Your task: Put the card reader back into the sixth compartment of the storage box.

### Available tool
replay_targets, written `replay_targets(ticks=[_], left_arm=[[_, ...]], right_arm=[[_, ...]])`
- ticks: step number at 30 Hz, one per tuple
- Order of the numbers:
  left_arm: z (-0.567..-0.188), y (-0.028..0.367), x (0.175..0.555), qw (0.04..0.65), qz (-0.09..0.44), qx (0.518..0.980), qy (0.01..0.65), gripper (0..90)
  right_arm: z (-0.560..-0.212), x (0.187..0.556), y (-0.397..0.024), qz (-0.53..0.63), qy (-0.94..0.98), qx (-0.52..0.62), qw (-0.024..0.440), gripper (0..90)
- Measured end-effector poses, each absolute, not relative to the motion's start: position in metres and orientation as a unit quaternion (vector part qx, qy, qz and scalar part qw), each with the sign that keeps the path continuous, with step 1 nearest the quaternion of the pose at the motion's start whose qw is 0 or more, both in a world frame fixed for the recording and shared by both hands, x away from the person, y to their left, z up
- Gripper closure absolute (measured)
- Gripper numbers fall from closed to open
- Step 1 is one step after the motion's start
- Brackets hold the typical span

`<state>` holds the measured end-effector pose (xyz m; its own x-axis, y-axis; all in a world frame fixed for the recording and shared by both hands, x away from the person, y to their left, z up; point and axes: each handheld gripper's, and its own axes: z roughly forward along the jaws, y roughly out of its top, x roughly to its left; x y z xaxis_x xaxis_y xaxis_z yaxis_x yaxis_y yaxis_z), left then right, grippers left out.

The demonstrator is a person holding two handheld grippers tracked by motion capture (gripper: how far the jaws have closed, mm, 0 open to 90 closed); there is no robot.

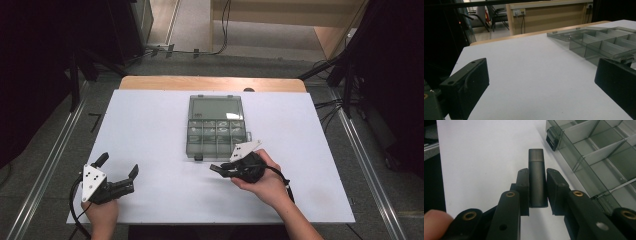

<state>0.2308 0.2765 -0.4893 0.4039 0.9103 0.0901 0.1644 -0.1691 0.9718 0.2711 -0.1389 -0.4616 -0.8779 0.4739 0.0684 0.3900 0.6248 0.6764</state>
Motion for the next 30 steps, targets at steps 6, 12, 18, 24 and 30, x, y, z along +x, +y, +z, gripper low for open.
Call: replay_targets(ticks=[6, 12, 18, 24, 30], left_arm=[[-0.489, 0.277, 0.231, 0.504, 0.369, 0.669, 0.402, 0.0], [-0.489, 0.277, 0.231, 0.504, 0.369, 0.67, 0.402, 0.0], [-0.489, 0.277, 0.231, 0.505, 0.369, 0.668, 0.403, 0.0], [-0.489, 0.277, 0.231, 0.505, 0.369, 0.669, 0.403, 0.0], [-0.489, 0.276, 0.231, 0.504, 0.369, 0.669, 0.402, 0.0]], right_arm=[[-0.459, 0.273, -0.14, 0.363, 0.897, 0.243, 0.059, 71.0], [-0.458, 0.274, -0.14, 0.365, 0.897, 0.243, 0.062, 71.0], [-0.457, 0.277, -0.139, 0.366, 0.896, 0.245, 0.061, 71.1], [-0.454, 0.279, -0.139, 0.366, 0.894, 0.249, 0.064, 71.1], [-0.453, 0.282, -0.14, 0.369, 0.892, 0.252, 0.065, 71.1]])
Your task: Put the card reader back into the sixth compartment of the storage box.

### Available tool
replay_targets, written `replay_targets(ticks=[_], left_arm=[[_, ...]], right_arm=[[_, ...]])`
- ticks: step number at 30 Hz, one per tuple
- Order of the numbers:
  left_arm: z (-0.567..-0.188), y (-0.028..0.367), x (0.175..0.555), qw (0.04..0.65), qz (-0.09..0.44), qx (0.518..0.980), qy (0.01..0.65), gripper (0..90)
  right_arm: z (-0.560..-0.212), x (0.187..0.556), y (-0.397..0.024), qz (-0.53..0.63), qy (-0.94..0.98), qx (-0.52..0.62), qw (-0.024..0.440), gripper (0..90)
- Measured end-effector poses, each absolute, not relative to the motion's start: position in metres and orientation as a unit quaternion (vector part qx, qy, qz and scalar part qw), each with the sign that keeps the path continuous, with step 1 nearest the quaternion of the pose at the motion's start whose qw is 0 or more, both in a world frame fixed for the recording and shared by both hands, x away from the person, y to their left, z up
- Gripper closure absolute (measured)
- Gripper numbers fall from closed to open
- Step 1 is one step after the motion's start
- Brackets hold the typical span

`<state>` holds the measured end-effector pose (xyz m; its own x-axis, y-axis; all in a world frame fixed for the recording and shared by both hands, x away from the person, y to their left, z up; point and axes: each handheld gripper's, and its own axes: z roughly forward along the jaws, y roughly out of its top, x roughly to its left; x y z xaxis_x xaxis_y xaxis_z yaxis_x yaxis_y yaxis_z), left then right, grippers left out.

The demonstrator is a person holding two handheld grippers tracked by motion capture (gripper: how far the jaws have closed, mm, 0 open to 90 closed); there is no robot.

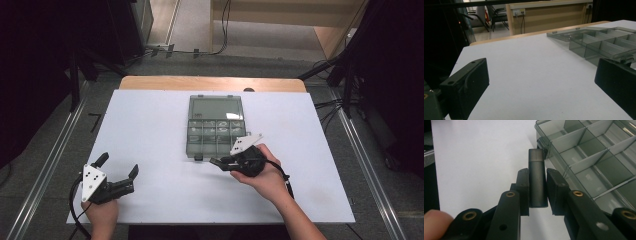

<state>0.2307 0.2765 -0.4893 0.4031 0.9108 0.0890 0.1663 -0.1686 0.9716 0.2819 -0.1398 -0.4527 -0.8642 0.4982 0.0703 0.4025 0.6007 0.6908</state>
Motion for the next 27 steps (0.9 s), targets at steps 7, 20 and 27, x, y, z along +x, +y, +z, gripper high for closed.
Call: replay_targets(ticks=[7, 20, 27], left_arm=[[-0.489, 0.277, 0.231, 0.505, 0.369, 0.669, 0.402, 0.0], [-0.489, 0.277, 0.231, 0.505, 0.368, 0.669, 0.403, 0.0], [-0.489, 0.277, 0.231, 0.505, 0.368, 0.669, 0.402, 0.0]], right_arm=[[-0.45, 0.285, -0.139, 0.369, 0.892, 0.254, 0.067, 71.1], [-0.445, 0.294, -0.133, 0.365, 0.892, 0.257, 0.07, 71.0], [-0.44, 0.299, -0.13, 0.367, 0.891, 0.257, 0.072, 71.1]])
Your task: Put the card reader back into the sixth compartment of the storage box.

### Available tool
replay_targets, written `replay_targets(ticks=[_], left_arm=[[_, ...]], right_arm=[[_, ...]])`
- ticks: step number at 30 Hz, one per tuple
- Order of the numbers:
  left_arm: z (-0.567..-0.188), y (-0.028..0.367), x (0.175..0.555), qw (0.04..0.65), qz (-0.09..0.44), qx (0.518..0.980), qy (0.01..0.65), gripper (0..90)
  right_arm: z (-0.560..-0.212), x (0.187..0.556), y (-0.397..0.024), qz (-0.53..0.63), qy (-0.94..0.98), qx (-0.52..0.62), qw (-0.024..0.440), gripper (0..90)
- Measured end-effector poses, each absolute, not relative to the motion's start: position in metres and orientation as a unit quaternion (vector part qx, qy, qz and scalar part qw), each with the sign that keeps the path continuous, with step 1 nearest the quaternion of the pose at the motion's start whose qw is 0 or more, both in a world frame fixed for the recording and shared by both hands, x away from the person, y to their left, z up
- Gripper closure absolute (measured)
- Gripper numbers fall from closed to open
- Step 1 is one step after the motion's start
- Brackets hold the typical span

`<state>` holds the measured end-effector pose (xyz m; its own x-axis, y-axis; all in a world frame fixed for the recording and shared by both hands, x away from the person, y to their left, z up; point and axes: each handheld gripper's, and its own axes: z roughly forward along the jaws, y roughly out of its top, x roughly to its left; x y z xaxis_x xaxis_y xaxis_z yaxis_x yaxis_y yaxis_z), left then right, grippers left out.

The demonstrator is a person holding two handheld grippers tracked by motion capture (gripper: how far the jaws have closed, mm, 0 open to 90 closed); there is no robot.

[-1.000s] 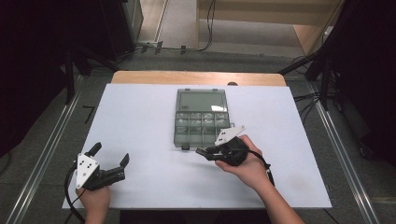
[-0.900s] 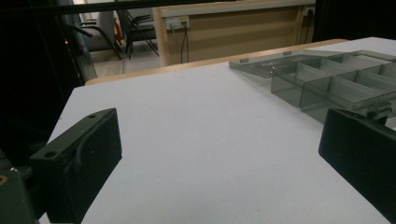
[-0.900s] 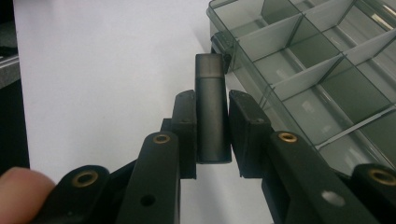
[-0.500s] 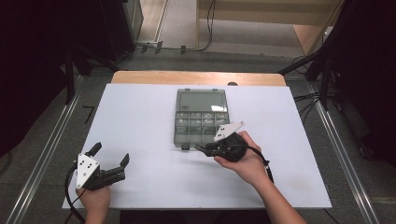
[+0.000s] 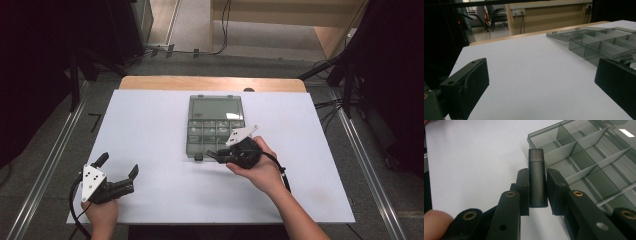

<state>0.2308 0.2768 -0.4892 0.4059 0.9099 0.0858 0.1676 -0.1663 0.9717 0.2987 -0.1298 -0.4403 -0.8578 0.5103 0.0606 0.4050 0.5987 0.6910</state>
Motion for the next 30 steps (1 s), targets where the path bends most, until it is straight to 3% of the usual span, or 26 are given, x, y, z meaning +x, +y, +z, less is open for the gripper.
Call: replay_targets(ticks=[30], left_arm=[[-0.489, 0.277, 0.231, 0.505, 0.367, 0.669, 0.402, 0.0]], right_arm=[[-0.444, 0.321, -0.125, 0.356, 0.885, 0.291, 0.077, 71.0]])
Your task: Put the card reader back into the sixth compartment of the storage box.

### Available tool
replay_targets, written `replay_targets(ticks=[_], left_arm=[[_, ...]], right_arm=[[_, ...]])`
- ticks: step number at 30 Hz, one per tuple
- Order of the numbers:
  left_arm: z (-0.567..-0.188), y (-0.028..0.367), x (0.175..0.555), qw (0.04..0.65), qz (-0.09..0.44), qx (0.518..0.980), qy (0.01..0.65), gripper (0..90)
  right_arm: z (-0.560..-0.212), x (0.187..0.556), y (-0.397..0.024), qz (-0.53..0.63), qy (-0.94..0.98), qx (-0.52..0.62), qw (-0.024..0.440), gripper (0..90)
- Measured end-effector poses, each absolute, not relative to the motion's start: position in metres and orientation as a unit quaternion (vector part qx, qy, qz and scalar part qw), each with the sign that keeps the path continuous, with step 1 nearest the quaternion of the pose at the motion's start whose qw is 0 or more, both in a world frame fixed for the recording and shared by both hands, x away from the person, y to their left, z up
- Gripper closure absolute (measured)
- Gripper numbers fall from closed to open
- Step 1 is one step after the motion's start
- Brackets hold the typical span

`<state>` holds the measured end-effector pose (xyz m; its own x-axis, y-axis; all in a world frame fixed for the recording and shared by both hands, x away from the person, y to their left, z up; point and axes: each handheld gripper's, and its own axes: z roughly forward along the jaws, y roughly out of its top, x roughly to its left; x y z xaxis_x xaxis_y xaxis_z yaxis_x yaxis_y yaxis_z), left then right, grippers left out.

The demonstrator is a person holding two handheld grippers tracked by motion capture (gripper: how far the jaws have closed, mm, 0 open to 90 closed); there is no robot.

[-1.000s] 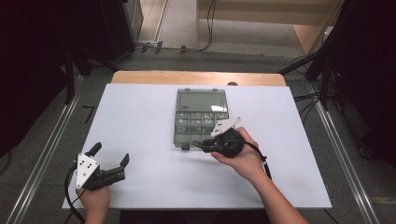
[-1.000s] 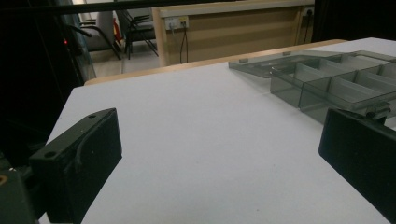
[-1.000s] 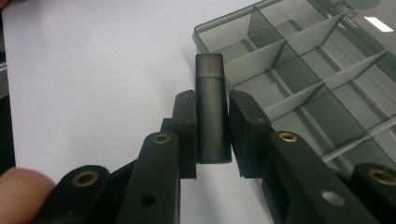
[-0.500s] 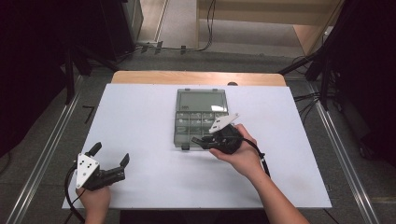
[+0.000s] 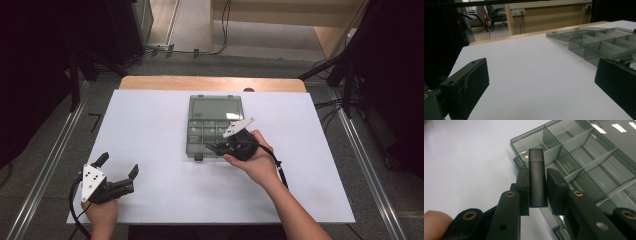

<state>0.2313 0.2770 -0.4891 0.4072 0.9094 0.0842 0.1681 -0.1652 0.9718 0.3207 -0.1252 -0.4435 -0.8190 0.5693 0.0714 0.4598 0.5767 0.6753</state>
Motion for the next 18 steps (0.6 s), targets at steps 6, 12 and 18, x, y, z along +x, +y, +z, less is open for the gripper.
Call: replay_targets(ticks=[6, 12, 18], left_arm=[[-0.489, 0.277, 0.231, 0.506, 0.366, 0.67, 0.402, 0.0], [-0.489, 0.277, 0.232, 0.506, 0.366, 0.67, 0.402, 0.0], [-0.489, 0.277, 0.232, 0.506, 0.365, 0.67, 0.402, 0.0]], right_arm=[[-0.447, 0.327, -0.123, 0.351, 0.881, 0.308, 0.079, 71.0], [-0.45, 0.332, -0.121, 0.347, 0.878, 0.321, 0.081, 70.9], [-0.452, 0.335, -0.121, 0.356, 0.861, 0.35, 0.1, 57.5]])
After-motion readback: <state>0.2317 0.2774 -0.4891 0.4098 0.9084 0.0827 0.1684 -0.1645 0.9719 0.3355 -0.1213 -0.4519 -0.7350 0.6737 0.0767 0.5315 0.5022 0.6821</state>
